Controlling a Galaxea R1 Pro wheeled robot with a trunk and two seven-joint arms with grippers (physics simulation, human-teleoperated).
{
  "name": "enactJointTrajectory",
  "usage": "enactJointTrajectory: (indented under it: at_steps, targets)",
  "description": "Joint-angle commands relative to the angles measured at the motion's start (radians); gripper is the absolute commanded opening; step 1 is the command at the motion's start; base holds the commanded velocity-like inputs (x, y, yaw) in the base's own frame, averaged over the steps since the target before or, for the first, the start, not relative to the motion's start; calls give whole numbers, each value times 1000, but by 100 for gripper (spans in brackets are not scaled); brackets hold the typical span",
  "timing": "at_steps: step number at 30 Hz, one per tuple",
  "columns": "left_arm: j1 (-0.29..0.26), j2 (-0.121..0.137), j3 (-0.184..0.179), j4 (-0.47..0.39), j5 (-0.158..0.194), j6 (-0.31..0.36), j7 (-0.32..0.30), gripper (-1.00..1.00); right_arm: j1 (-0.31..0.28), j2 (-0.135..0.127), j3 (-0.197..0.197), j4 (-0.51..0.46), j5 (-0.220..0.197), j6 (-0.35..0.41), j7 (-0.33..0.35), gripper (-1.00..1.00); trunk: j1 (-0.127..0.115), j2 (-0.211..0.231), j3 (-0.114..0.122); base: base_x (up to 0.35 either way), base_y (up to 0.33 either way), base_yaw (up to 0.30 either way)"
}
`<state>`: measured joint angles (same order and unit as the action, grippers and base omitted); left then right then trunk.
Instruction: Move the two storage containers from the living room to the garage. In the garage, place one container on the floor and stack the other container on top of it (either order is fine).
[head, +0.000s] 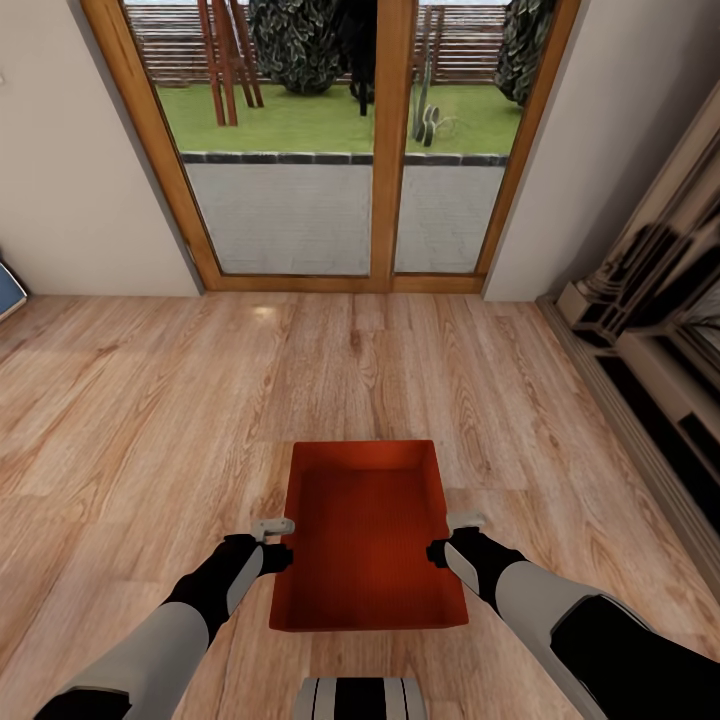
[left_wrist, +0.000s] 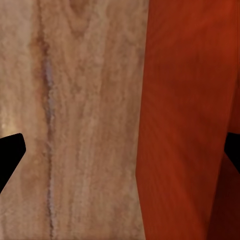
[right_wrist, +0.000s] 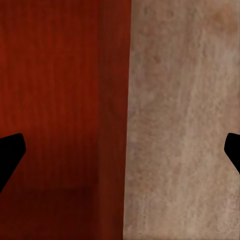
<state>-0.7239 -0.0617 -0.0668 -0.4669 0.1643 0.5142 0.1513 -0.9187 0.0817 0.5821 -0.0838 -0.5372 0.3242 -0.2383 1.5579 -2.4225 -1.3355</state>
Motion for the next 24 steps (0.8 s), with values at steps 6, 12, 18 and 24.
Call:
enactJointTrajectory:
  at_steps: [6,12,18,24]
  targets:
    - [0,-2,-8,-2,10,3,10,100,0,1,9,-2,-9,6,-6,100,0,0,-1,0,0,0]
    - [0,-20,-8,-2,7,3,15,100,0,1,9,-2,-9,6,-6,100,0,0,-1,0,0,0]
    - [0,-30,-8,-1,6,1,16,100,0,0,8,-2,-9,6,-6,100,0,0,-1,0,0,0]
    - [0,-30,-8,-1,8,0,17,100,0,0,8,-2,-9,6,-6,100,0,0,-1,0,0,0]
